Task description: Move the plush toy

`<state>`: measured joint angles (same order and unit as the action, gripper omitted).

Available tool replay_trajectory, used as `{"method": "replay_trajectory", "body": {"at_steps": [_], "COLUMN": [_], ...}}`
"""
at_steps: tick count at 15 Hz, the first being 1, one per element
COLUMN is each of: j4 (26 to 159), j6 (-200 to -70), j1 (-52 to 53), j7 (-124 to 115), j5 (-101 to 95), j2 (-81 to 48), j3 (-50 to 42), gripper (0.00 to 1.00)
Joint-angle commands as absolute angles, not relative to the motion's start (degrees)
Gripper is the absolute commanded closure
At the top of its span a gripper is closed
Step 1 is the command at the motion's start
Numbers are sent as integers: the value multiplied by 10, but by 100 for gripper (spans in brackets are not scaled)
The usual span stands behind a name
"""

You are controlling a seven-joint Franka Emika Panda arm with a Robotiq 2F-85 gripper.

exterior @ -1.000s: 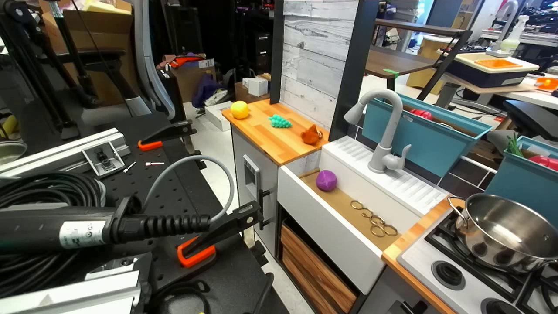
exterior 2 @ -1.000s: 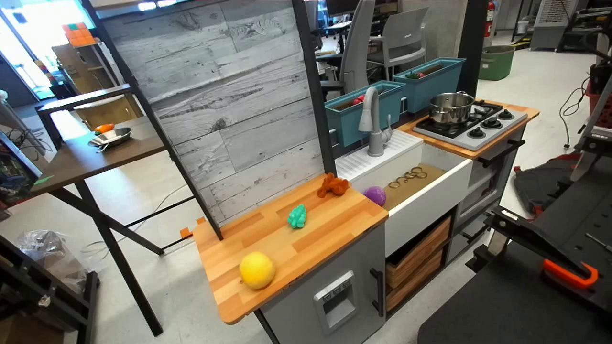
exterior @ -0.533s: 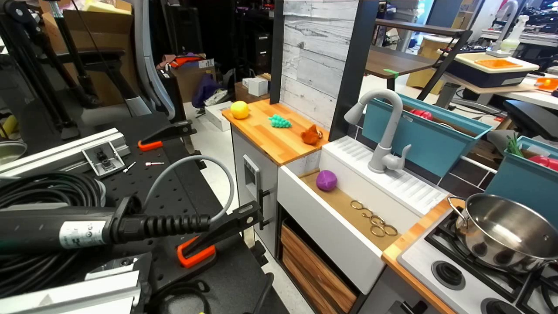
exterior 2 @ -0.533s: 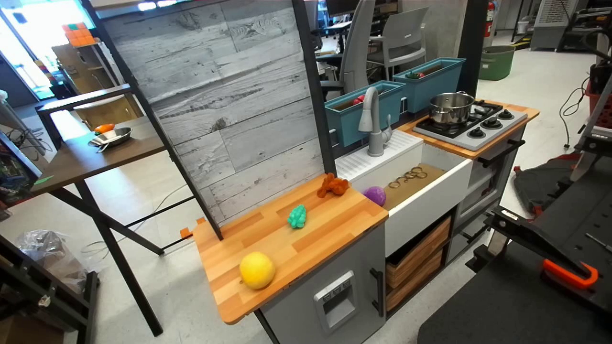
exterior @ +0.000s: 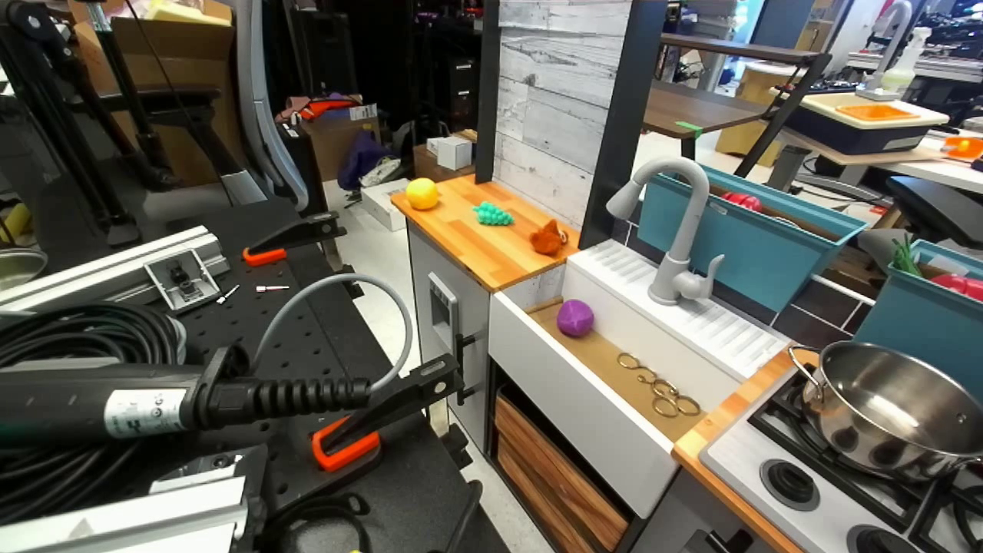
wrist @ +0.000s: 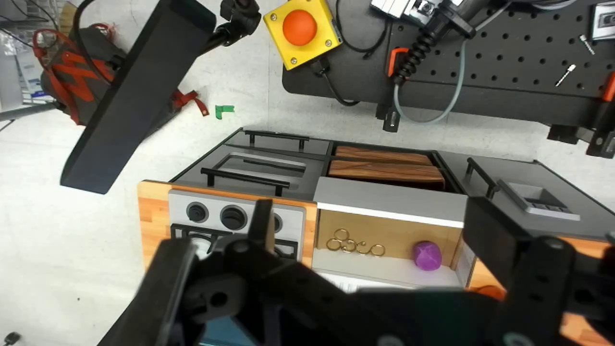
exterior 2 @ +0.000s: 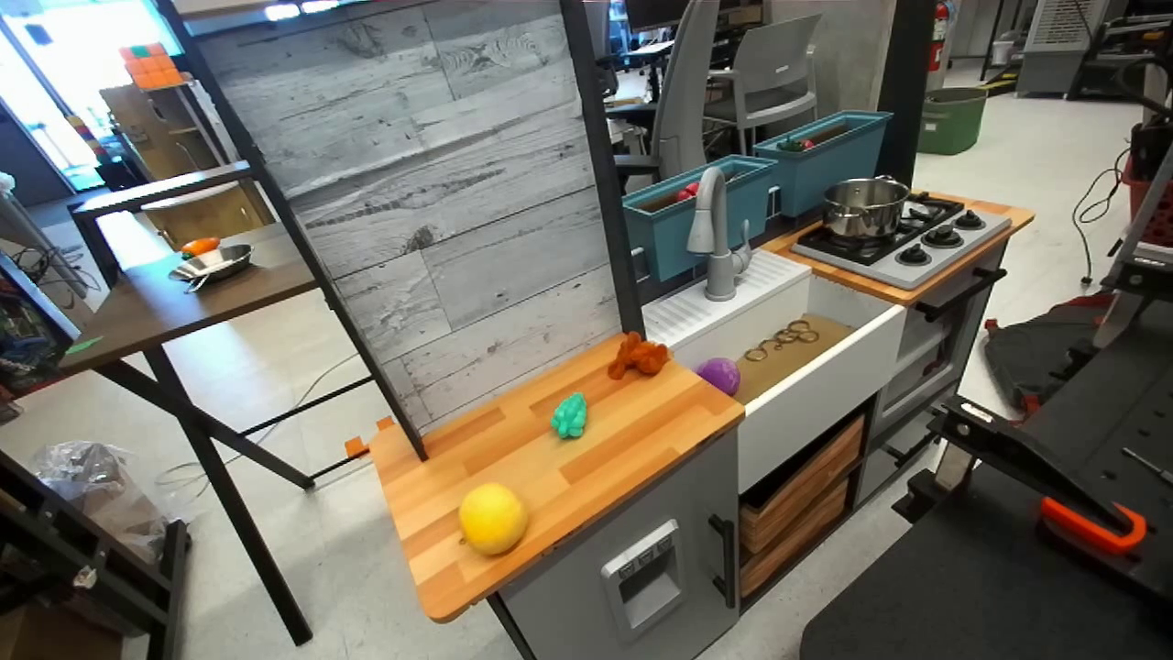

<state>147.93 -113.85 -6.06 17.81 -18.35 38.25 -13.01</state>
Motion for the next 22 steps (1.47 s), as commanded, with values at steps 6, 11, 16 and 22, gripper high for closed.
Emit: {"method": "replay_trajectory", "body": {"at_steps": [6,11,16,22], "j4": [1463,1392,1244,1048], "j6": [-1346,-1466,-1520,-1531], "j1": [0,24,56,115], "j7": [52,-43,-124,-183], "j5": [-99,-31,-26,-32], "j2": [111,-81,-265,-447], "j3": [-47,5,17,-2], "gripper": [0,0,0,0]}}
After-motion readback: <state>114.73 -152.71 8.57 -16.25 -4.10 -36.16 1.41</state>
